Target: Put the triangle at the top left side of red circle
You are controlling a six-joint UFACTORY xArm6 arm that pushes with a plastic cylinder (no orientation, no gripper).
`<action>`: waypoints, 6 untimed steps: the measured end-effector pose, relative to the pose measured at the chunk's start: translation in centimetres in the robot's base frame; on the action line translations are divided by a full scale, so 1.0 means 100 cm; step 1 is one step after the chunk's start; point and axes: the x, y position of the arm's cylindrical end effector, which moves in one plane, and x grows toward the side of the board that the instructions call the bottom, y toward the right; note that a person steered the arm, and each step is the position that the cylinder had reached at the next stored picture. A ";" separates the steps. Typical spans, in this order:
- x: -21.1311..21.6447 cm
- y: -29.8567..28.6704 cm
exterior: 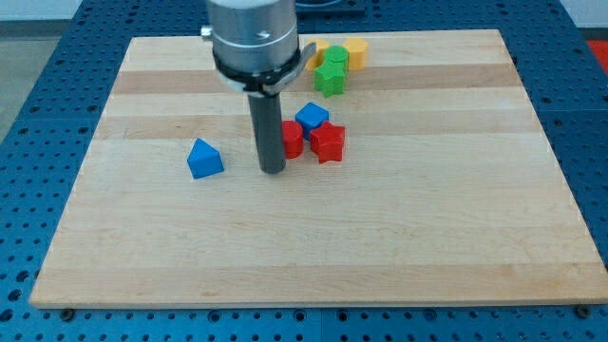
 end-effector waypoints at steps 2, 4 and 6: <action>0.032 -0.091; 0.003 -0.128; -0.007 -0.069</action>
